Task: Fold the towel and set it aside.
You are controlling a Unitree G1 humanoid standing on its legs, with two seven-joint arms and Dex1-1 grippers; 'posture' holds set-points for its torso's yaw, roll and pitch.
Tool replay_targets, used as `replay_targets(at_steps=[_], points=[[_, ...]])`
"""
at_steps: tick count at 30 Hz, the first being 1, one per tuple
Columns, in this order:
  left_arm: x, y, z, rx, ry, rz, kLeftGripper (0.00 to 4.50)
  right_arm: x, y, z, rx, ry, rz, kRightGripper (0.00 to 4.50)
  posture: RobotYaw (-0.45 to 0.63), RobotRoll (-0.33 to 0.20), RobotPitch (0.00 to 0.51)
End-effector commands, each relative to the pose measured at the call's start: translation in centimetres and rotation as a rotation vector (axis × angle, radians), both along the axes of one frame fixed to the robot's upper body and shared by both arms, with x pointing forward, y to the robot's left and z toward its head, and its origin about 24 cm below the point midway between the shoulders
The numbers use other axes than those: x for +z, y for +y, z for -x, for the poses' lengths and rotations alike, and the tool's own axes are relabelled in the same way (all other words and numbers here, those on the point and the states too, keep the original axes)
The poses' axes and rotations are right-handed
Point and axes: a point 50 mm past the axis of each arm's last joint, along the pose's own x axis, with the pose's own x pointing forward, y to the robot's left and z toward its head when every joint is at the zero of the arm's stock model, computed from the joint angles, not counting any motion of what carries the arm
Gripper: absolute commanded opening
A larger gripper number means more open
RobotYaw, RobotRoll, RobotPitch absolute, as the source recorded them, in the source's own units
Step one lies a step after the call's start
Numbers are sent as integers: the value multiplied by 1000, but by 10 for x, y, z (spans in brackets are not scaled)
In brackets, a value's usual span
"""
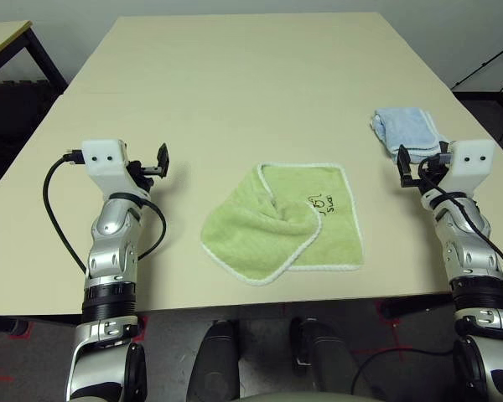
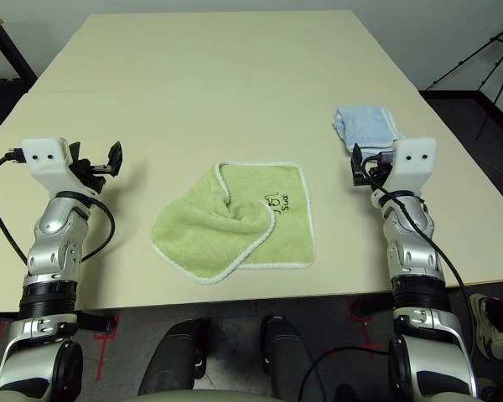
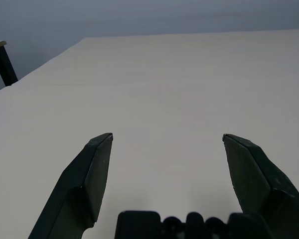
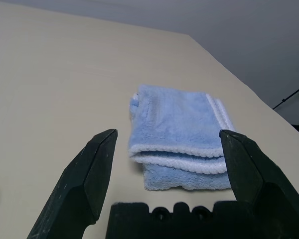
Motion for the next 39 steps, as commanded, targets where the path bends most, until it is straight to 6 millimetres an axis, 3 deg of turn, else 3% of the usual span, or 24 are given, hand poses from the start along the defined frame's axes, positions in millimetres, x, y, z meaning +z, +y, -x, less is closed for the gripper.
replay_targets(at_steps=[1, 11, 16, 23, 29, 39], points=[[0, 2, 0, -2, -6, -3, 4500, -2, -6, 3, -28, -3, -14, 4445, 141, 0, 133], [2, 0, -4, -34, 6, 4, 4500, -2, -7, 3, -29, -2, -11, 4445, 136, 0, 136], [16, -8, -5, -275, 22, 64, 4500, -2, -8, 3, -22, 5, 0, 4445, 148, 0, 132], [39, -9, 9, -567, 45, -39, 4500, -1, -11, 2, -14, 11, 11, 4445, 171, 0, 128], [46, -17, 24, -780, 52, -122, 4500, -1, -12, 2, 8, 18, 22, 4445, 180, 0, 123], [36, -25, 42, -953, 47, -262, 4500, 3, -15, 3, 31, 22, 37, 4445, 192, 0, 116]])
